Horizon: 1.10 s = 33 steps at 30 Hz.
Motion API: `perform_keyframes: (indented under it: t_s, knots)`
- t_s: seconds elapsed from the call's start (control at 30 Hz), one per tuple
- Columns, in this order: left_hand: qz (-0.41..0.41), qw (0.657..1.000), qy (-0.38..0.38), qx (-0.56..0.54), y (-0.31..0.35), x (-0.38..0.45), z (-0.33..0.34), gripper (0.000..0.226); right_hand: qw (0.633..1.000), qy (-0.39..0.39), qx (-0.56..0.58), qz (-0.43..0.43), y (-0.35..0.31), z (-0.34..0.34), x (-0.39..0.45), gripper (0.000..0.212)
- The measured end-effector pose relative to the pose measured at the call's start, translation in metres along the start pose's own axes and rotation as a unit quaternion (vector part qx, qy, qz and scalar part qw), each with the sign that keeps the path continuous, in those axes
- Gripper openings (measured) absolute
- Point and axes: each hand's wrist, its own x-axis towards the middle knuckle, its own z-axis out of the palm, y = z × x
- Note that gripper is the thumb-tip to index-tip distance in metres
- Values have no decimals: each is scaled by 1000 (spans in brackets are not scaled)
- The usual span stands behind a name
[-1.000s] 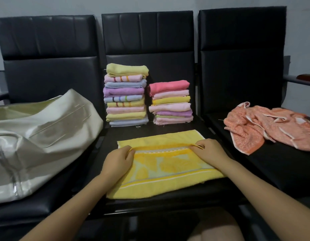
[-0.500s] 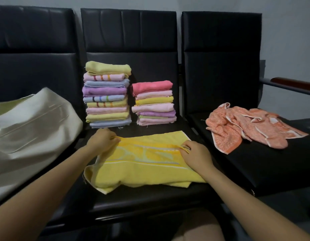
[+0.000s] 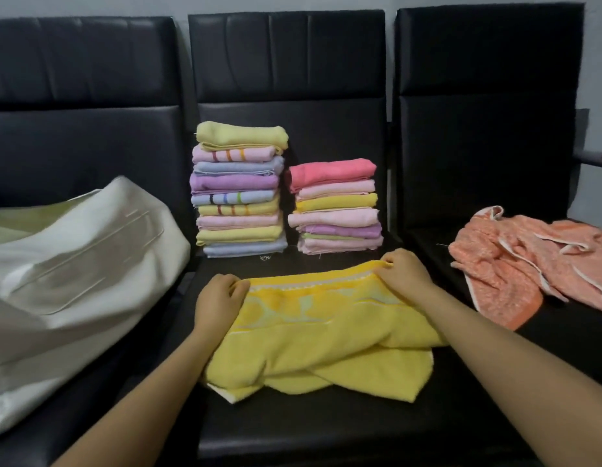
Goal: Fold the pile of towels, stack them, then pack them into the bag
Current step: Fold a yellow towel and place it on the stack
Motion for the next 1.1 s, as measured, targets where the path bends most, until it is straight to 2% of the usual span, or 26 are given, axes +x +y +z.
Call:
perform_keyframes:
  t_s: [0.13,0.27,0.33,0.5,0.63,0.8,0.93,1.1]
  knots:
    - [-2,999,23,33,-1,5,4,20,999,20,11,29,7,18,8,26]
    - [-15,989,-67,128,1,29,4,26,999,17,10,41,12,20,11,27]
    - [-36,984,-104,140,0,38,4,27,998,18,19,48,14,21,12,26]
    - [-56,993,-54,89,1,21,8,29,998,4,50,43,14,19,11,19]
    - [-48,991,-90,84,4,14,5,32,998,14,56,33,14,19,7,36]
    - [-53,994,-79,62,4,10,1,13,998,24,47,21,14,20,2,16]
    - [-32,996,-76,22,2,9,-1,26,988,52,144,30,17,14,-1,16]
    - [-50,996,-60,-33,5,5,0,19,975,46,218,17,19,12,-4,39]
